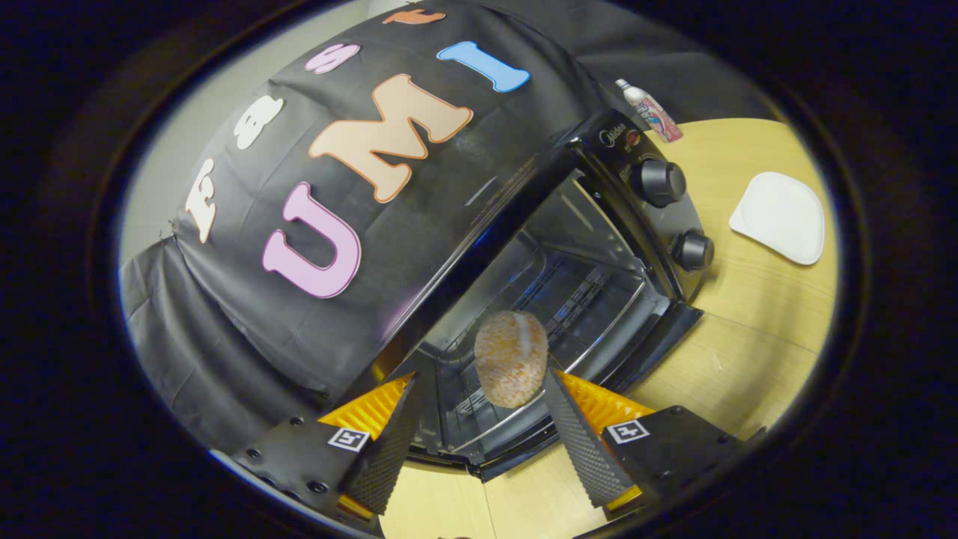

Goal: Open the toaster oven, put the food inside, and close the toaster oven door.

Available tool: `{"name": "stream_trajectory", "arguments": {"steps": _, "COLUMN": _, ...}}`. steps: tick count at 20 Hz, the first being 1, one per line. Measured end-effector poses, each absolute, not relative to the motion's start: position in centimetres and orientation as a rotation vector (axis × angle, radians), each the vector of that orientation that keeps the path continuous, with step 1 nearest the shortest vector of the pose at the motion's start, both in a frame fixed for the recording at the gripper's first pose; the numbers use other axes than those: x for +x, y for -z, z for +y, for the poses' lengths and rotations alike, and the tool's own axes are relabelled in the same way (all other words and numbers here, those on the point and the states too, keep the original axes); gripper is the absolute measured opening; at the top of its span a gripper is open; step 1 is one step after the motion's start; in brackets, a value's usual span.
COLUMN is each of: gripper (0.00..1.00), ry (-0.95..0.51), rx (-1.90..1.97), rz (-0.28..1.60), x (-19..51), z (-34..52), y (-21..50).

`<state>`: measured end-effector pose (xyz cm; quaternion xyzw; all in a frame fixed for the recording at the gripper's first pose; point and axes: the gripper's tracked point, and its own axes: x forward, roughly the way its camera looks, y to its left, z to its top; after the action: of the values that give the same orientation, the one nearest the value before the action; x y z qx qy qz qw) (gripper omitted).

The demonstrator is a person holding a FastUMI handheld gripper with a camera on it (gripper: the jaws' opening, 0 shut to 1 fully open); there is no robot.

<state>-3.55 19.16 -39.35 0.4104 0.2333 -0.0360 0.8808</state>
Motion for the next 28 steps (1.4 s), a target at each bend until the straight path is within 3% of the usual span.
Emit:
{"name": "stream_trajectory", "arguments": {"steps": 14, "gripper": 0.99, "ry": -0.068, "rx": 0.645, "rz": 0.536, "x": -11.1, "z": 18.7, "y": 35.6}}
{"name": "stream_trajectory", "arguments": {"steps": 28, "gripper": 1.0, "ry": -0.104, "rx": 0.35, "rz": 0.712, "x": -20.7, "z": 15.9, "y": 38.5}}
